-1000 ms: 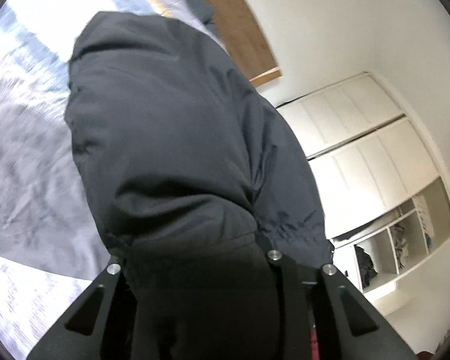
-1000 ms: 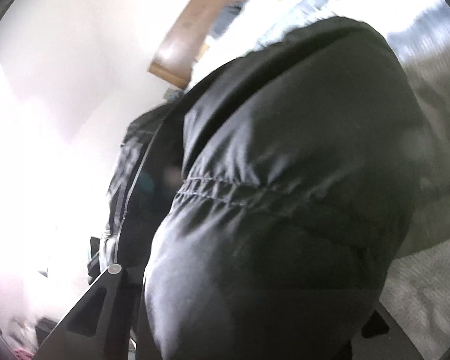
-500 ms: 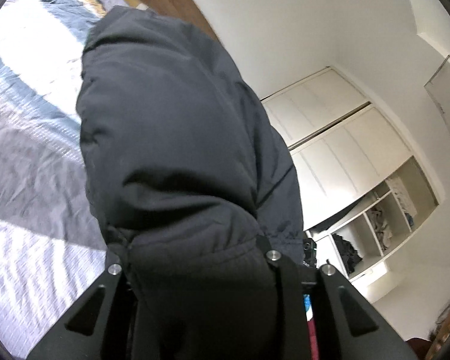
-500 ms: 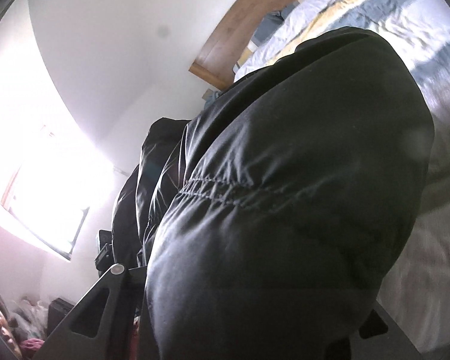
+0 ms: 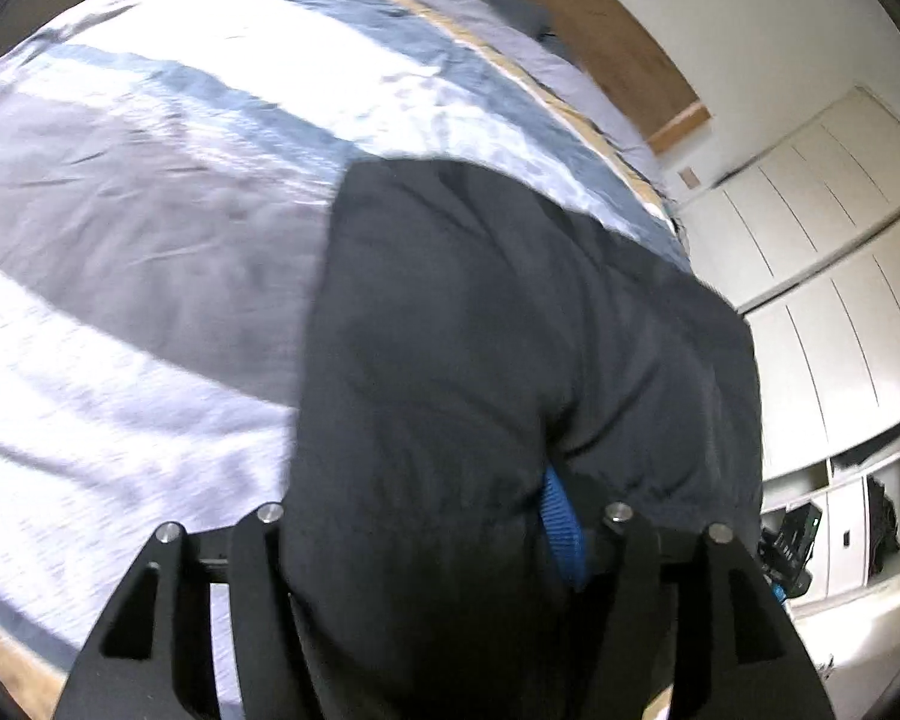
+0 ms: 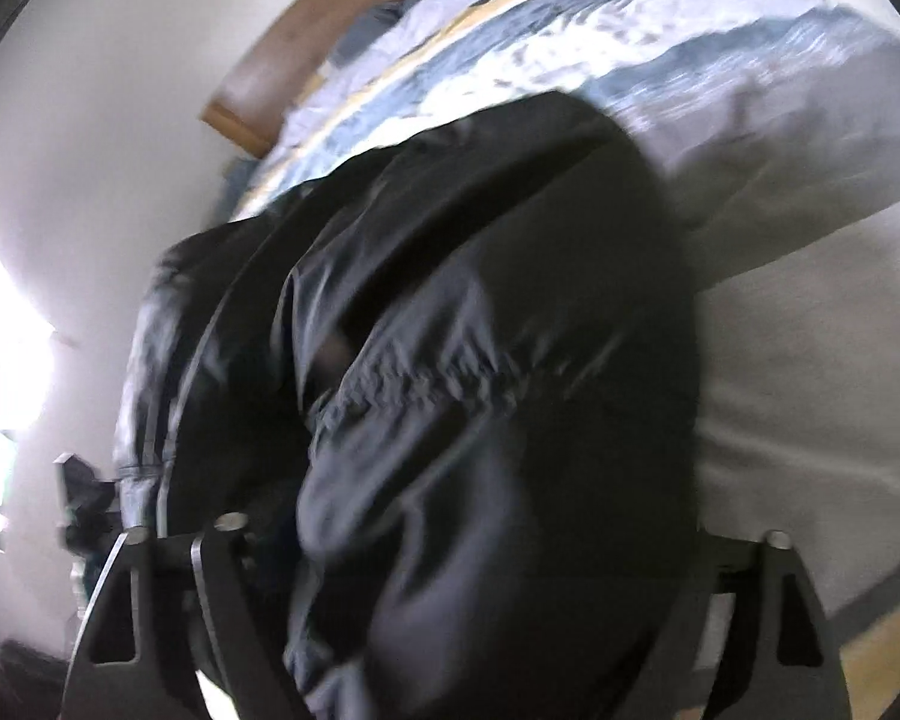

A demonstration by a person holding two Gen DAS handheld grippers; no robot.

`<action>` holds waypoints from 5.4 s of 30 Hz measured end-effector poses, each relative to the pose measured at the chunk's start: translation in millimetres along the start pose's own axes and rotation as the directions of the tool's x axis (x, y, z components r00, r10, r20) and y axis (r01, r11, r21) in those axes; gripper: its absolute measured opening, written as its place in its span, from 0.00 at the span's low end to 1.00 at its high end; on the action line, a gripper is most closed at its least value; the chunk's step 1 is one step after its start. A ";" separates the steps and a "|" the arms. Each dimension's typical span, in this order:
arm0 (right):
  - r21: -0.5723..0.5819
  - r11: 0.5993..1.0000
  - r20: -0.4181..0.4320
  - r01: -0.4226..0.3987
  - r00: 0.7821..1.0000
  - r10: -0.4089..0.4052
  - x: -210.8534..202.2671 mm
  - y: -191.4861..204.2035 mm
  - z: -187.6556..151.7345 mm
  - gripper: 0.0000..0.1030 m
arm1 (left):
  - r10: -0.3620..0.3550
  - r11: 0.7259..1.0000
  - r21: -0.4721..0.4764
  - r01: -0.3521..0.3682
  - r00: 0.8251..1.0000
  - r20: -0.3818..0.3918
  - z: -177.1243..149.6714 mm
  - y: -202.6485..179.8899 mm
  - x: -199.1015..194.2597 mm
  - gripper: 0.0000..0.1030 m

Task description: Fold large clothes

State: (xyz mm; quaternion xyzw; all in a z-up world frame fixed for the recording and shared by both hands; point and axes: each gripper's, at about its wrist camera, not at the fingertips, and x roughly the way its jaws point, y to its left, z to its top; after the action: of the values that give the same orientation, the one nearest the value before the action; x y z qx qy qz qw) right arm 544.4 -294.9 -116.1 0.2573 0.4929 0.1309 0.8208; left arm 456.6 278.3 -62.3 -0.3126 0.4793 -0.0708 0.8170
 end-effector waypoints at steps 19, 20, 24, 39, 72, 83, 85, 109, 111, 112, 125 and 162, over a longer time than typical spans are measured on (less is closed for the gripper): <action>-0.226 0.958 0.209 0.179 0.969 -0.131 -159.6 59.7 -77.1 0.94 | 0.131 0.990 0.019 -0.138 0.967 0.220 -62.2 -64.1 -144.0 0.55; -0.238 0.956 0.218 0.174 0.968 -0.122 -166.8 67.0 -83.6 0.95 | 0.136 0.989 0.028 -0.146 0.964 0.228 -71.0 -71.2 -149.1 0.55; -0.283 0.944 0.253 0.167 0.963 -0.095 -192.6 95.1 -115.8 0.96 | 0.138 0.985 0.063 -0.161 0.951 0.276 -109.6 -97.7 -160.1 0.62; -0.413 0.852 0.432 0.321 0.893 -0.127 -276.1 163.4 -261.3 0.99 | 0.191 0.899 0.296 -0.322 0.898 0.396 -279.0 -197.4 -182.5 0.69; -0.446 0.811 0.517 0.379 0.849 -0.113 -289.5 174.5 -324.9 0.99 | 0.248 0.782 0.305 -0.544 0.720 0.649 -368.8 -262.4 -223.2 0.69; -0.414 0.821 0.516 0.393 0.844 -0.144 -269.4 167.0 -305.0 0.99 | 0.253 0.787 0.328 -0.522 0.758 0.601 -343.5 -256.6 -198.0 0.69; -0.412 0.821 0.512 0.396 0.846 -0.152 -264.1 165.5 -301.9 0.99 | 0.257 0.789 0.333 -0.516 0.770 0.585 -339.1 -253.8 -190.9 0.69; -0.384 0.822 0.385 0.419 0.883 -0.270 -194.6 130.6 -293.0 0.99 | 0.321 0.805 0.366 -0.467 0.862 0.393 -327.7 -209.7 -114.9 0.69; -0.378 0.825 0.384 0.421 0.882 -0.274 -194.2 128.4 -291.5 0.99 | 0.322 0.806 0.365 -0.465 0.864 0.387 -326.9 -209.1 -113.1 0.69; -0.374 0.826 0.383 0.421 0.881 -0.276 -193.8 127.0 -290.7 0.99 | 0.323 0.806 0.366 -0.465 0.864 0.386 -326.4 -208.8 -112.0 0.69; -0.370 0.830 0.361 0.417 0.888 -0.285 -184.1 119.5 -289.2 0.99 | 0.328 0.812 0.361 -0.458 0.871 0.365 -323.5 -201.9 -103.8 0.69; -0.368 0.820 0.369 0.439 0.878 -0.305 -180.6 119.3 -286.5 0.99 | 0.320 0.819 0.366 -0.442 0.881 0.349 -327.2 -188.8 -106.1 0.69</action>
State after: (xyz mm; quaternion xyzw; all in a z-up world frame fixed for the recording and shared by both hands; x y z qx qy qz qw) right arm 211.2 -196.0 -25.7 -0.0211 0.3638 0.0348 0.9306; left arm 164.3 27.4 12.4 -0.0255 0.3875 0.0341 0.9209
